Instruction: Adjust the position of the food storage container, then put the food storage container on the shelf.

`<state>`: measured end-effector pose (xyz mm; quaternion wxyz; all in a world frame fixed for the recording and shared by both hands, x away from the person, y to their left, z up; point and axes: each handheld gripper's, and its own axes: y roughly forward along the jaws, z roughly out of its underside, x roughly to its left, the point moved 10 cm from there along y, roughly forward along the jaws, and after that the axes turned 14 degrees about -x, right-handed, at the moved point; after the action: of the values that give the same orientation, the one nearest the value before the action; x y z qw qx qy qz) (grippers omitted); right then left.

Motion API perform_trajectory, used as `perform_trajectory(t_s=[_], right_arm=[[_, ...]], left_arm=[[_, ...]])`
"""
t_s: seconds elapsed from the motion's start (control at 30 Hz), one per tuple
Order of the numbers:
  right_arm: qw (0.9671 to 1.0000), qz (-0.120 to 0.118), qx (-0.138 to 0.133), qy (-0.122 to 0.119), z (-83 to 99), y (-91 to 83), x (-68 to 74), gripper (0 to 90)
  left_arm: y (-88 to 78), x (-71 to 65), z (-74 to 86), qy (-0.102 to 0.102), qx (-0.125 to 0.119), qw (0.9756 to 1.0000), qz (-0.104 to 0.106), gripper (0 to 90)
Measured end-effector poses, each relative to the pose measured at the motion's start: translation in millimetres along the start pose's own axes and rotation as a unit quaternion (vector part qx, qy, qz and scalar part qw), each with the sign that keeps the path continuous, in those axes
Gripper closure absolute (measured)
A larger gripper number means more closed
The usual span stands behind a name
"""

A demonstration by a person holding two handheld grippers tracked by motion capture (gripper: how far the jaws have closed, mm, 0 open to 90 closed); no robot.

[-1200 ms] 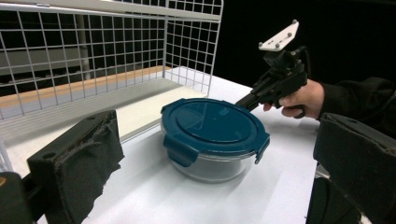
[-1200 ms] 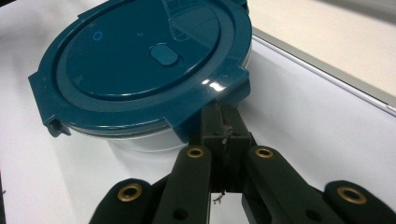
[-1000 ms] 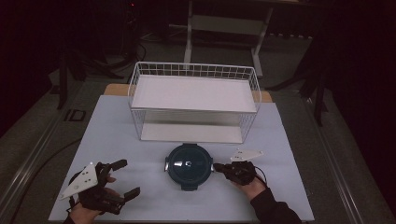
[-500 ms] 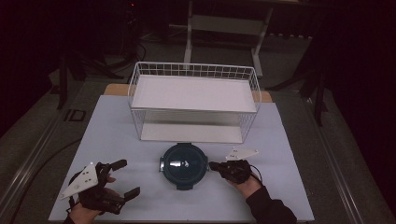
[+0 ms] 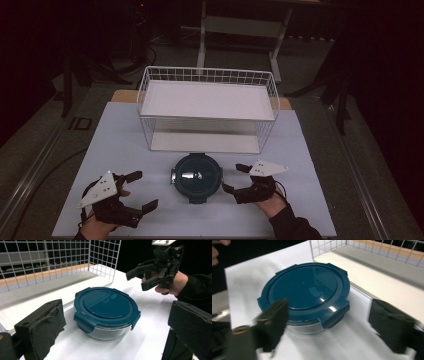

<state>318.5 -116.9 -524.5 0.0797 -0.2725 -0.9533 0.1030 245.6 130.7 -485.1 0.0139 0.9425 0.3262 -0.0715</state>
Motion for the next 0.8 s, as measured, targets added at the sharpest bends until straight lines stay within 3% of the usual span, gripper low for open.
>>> perform_trajectory(t_s=[0.1, 0.13, 0.2, 0.3, 0.37, 0.4, 0.5, 0.57, 0.73, 0.8], right_arm=[[0.9999, -0.008, -0.011, 0.004, -4.2, -1.9, 2.7, 10.5], [0.9995, 0.003, -0.032, 0.000, -13.2, -4.8, 2.1, 10.5], [0.9987, 0.019, -0.046, -0.009, -21.1, -7.7, 0.0, 10.6], [0.9972, 0.023, -0.069, -0.019, -31.9, -12.3, 0.5, 13.8], [0.9973, -0.003, -0.070, -0.022, -39.9, -15.2, 6.1, 14.9], [0.9971, -0.005, -0.071, -0.028, -42.2, -15.9, 6.9, 15.1], [0.9977, -0.020, -0.065, -0.009, -45.9, -17.6, 11.6, 15.6], [0.9978, 0.002, -0.063, -0.022, -46.9, -17.5, 9.0, 15.5], [0.9980, 0.021, -0.059, -0.007, -47.5, -14.2, 3.2, 12.9], [0.9977, 0.025, -0.063, -0.004, -49.6, -13.7, 0.5, 12.8]], left_arm=[[2.6, -1.3, -2.7, 0.001, 0.006, 1.0000, -0.002, 1.1], [3.7, -1.2, -5.8, 0.001, 0.005, 1.0000, -0.004, 1.1], [6.9, 0.6, -14.1, -0.005, -0.001, 1.0000, -0.006, 1.1], [13.7, 3.7, -19.6, -0.011, 0.002, 0.9999, -0.005, 1.1], [19.2, 6.0, -21.4, -0.016, 0.006, 0.9998, -0.001, 1.1], [22.1, 7.5, -21.7, -0.020, 0.009, 0.9998, 0.000, 1.1], [29.6, 12.8, -21.9, -0.033, 0.018, 0.9993, -0.004, 1.1], [34.5, 16.6, -21.3, -0.039, 0.024, 0.9989, -0.011, 1.1], [47.0, 20.8, -19.8, -0.036, 0.036, 0.9987, -0.006, 1.1], [52.5, 21.1, -20.3, -0.044, 0.038, 0.9983, 0.004, 1.1]])
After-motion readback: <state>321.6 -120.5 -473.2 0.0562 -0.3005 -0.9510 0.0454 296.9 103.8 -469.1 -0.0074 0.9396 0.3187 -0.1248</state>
